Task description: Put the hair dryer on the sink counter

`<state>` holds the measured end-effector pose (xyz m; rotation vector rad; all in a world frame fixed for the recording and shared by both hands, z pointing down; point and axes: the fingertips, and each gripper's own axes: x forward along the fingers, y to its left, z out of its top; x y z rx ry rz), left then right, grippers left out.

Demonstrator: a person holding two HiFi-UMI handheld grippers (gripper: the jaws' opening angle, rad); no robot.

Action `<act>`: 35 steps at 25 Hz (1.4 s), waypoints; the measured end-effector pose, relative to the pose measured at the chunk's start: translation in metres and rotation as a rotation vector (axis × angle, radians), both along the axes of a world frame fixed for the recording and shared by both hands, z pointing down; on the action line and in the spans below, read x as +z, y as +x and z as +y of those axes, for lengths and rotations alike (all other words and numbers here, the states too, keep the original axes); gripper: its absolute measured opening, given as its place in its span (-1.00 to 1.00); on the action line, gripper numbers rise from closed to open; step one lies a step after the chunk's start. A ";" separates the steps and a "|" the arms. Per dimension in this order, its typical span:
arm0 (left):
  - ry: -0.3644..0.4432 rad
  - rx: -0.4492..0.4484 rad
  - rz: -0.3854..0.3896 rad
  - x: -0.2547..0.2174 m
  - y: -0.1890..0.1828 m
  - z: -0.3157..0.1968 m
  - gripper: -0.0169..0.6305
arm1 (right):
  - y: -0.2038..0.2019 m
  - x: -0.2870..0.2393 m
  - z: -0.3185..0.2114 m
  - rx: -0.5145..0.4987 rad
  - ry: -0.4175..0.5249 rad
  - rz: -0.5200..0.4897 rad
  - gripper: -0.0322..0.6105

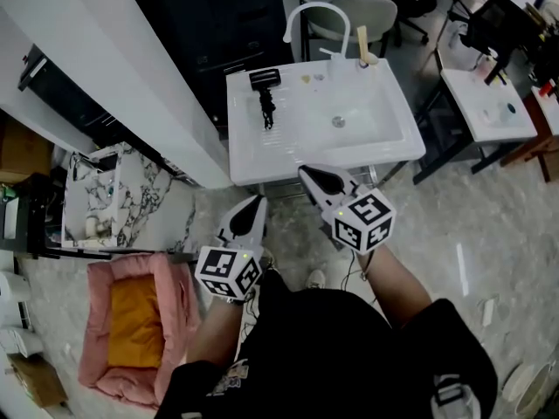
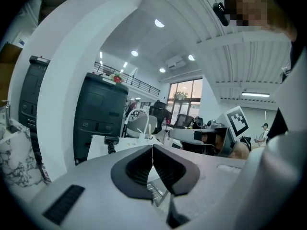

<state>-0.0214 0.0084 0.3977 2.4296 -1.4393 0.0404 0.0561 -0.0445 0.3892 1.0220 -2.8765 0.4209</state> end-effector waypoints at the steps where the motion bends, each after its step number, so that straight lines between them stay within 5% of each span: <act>1: 0.000 -0.002 0.002 0.000 0.002 0.002 -0.93 | 0.002 0.000 0.002 0.000 0.000 0.000 -0.91; 35: -0.013 0.023 -0.005 0.003 0.007 -0.011 -0.93 | 0.006 0.008 -0.006 0.006 -0.039 -0.024 -0.91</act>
